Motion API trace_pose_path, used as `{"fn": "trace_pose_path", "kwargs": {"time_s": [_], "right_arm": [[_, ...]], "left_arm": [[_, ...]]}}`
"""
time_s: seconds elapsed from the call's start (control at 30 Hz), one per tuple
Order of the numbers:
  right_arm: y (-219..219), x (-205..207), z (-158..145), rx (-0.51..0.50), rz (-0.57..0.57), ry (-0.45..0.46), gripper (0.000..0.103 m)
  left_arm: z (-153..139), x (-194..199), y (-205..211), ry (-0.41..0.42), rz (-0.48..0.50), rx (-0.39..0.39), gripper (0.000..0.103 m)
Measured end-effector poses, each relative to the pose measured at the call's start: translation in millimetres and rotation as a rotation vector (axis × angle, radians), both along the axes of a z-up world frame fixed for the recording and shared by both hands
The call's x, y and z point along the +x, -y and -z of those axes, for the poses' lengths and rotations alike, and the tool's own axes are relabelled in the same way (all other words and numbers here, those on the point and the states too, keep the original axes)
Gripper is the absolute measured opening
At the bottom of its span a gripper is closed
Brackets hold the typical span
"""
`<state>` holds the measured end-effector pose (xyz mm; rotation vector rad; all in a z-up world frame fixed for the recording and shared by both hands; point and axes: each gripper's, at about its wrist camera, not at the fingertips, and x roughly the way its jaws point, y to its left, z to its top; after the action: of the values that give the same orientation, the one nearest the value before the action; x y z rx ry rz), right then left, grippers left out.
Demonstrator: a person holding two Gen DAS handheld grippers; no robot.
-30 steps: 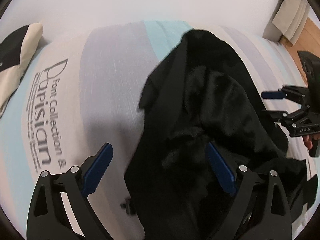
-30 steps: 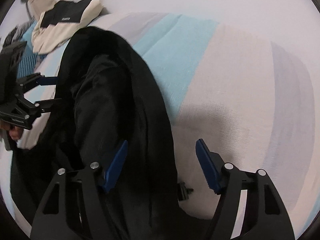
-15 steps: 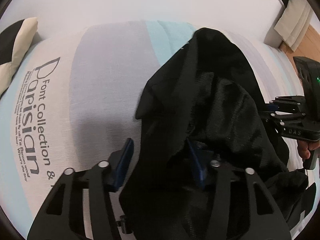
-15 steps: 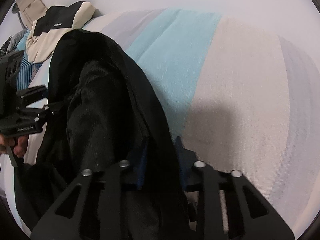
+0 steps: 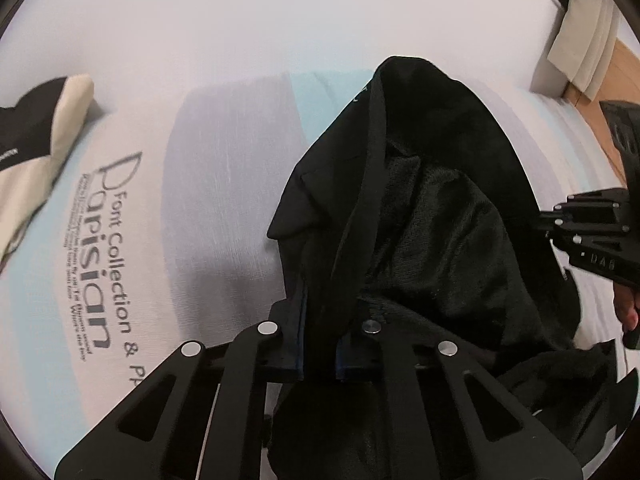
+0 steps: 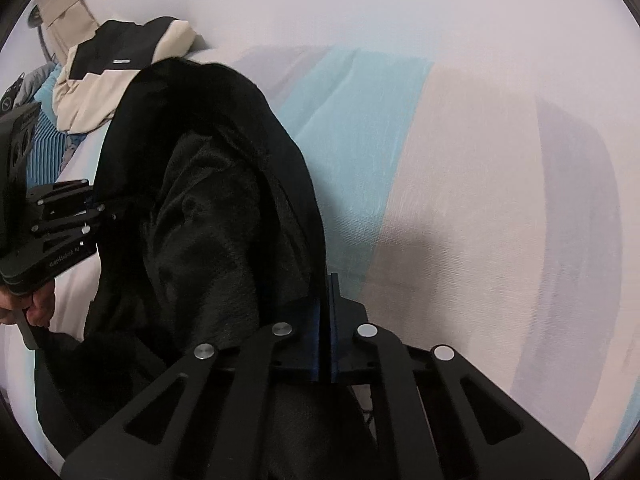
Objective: Fold large clothes
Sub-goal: 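Lift the hood end with both grippers and fold it toward the hem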
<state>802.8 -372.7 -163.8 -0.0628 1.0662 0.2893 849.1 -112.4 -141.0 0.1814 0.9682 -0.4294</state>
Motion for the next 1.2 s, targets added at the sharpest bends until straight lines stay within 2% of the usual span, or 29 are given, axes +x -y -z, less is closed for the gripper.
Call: {"fn": "trace_pose_path", "kwargs": {"time_s": [0.17, 0.33, 0.47, 0.6, 0.77, 0.9, 1.2], "right_arm": [[-2.3, -25.1, -30.0, -0.01, -0.002, 0.051, 0.002], [-2.6, -67.4, -73.0, -0.015, 0.008, 0.154, 0.002], [0.7, -115.2, -103.0, -0.02, 0.019, 0.225, 0.002], [-13.6, -151.2, -119.3, -0.044, 0.018, 0.272, 0.002], [-13.1, -206.3, -118.6, -0.052, 0.049, 0.29, 0.002], [-17.0, -262.6, -102.1, -0.082, 0.057, 0.301, 0.002], [-21.6, -342.3, -62.0, -0.094, 0.08, 0.26, 0.002]], "left_arm": [[-37.7, -28.6, -3.6, 0.057, -0.008, -0.014, 0.007], [-81.1, -60.3, -2.9, 0.12, -0.013, -0.035, 0.007], [-111.6, -110.0, -4.7, 0.195, -0.023, -0.042, 0.007], [-125.6, -162.7, -11.0, 0.265, -0.042, -0.036, 0.007], [-125.2, -234.3, -10.5, 0.33, -0.077, -0.001, 0.007], [-110.0, -292.8, -8.3, 0.366, -0.088, 0.048, 0.007], [-70.8, -387.4, -16.2, 0.277, -0.152, 0.036, 0.007]]}}
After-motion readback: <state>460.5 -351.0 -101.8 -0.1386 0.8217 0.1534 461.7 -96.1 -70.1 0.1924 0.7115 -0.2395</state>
